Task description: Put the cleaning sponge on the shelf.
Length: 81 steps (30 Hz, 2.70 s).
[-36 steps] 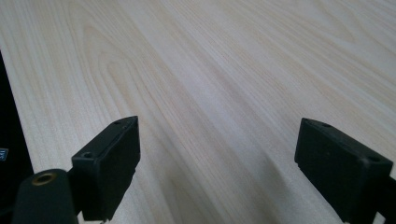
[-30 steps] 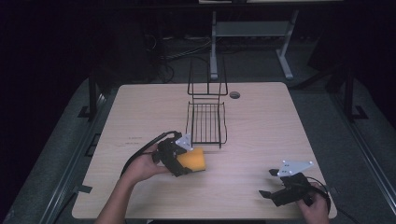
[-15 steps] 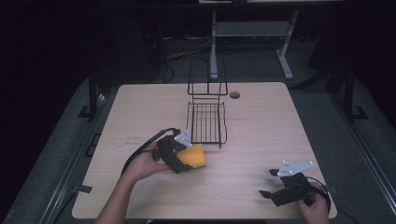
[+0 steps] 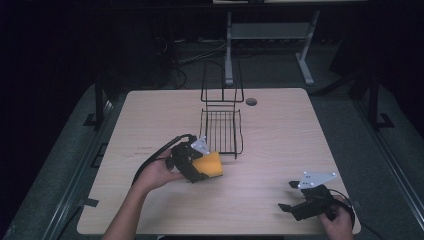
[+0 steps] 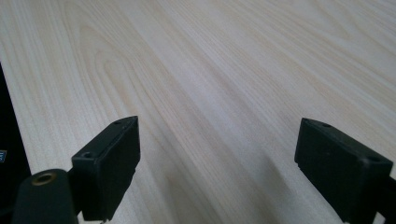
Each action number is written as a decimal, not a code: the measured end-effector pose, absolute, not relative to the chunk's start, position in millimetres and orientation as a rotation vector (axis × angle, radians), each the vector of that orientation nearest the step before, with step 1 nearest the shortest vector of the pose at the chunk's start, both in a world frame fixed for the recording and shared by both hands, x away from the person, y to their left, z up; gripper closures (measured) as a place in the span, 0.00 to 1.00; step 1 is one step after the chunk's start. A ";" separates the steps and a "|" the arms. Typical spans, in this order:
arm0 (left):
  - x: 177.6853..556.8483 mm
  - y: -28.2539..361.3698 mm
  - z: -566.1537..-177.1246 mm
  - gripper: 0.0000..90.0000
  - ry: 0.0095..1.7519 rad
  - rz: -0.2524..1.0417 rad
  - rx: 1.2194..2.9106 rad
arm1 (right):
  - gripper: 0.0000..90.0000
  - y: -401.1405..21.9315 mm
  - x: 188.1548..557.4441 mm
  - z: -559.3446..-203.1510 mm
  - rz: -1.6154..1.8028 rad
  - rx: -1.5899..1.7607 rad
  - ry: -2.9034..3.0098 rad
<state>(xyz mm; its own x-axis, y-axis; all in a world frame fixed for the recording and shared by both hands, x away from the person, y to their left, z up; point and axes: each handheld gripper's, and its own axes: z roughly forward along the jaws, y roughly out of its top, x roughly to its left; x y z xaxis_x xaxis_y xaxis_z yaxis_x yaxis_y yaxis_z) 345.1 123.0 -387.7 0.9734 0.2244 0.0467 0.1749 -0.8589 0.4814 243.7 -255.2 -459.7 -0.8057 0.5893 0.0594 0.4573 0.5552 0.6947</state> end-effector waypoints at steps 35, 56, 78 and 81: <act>382.7 105.8 -362.3 0.24 0.186 0.126 2.678 | 0.15 -259.1 243.7 -460.4 1.088 0.941 2.581; 398.5 96.4 -355.7 0.24 0.137 0.132 2.700 | 0.15 -262.3 245.2 -459.7 1.095 0.957 2.569; 422.7 92.6 -360.3 0.24 0.107 0.157 2.721 | 0.15 -259.1 243.7 -455.9 1.123 0.955 2.565; 425.0 92.7 -362.4 0.24 0.117 0.154 2.717 | 0.15 -259.5 244.4 -456.3 1.117 0.945 2.565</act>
